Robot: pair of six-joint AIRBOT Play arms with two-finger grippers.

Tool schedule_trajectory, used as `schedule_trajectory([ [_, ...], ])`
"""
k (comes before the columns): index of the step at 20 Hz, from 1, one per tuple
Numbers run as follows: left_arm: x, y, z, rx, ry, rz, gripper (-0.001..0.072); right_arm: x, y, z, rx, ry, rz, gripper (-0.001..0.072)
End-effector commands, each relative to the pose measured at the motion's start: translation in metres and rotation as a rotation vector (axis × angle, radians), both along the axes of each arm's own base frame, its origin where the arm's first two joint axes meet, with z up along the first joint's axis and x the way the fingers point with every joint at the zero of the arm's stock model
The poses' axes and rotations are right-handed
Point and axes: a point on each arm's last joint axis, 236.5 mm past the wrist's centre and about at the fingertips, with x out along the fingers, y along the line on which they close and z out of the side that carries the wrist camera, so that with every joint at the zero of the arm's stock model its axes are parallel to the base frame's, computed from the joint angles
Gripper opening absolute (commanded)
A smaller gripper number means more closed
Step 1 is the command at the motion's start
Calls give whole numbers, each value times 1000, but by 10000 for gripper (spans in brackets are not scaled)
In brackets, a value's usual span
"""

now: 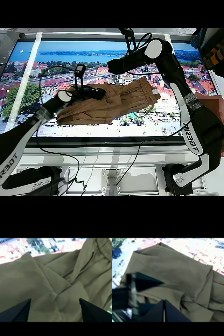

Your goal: Fold the clothes and pants, and hang the long-sleeved shirts on hangers.

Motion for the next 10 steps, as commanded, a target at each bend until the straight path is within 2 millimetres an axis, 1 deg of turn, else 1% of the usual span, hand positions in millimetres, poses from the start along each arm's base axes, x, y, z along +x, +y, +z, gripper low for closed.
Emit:
schedule_trajectory([
  [1, 9, 54, 40, -33, -35, 80, 607, 0, -5, -4, -27, 1, -1, 28],
  [2, 13, 89, 46, -8, -35, 138, 517, 0, -6, -5, -34, 2, -1, 28],
  [3, 12, 126, 41, 29, 8, 197, 505, -1, -7, -5, -37, 4, 0, 28],
  [4, 3, 168, 26, 35, 119, 285, 519, -1, -7, -5, -39, 3, -1, 28],
  [5, -12, 202, 7, 46, 237, 347, 613, 0, -7, -5, -41, 2, -1, 28],
  [6, -31, 231, -14, 61, 352, 379, 699, 0, -7, -5, -39, -1, -3, 28],
  [7, -46, 252, -29, 53, 434, 401, 700, 1, -7, -5, -38, -4, -4, 28],
  [8, -57, 268, -42, 31, 502, 422, 705, 2, -7, -4, -34, -8, -7, 28],
  [9, -63, 282, -54, 18, 548, 441, 706, 4, -6, -2, -30, -16, -11, 29],
  [10, -67, 290, -66, 9, 584, 450, 706, 6, -6, -1, -25, -23, -15, 28],
])
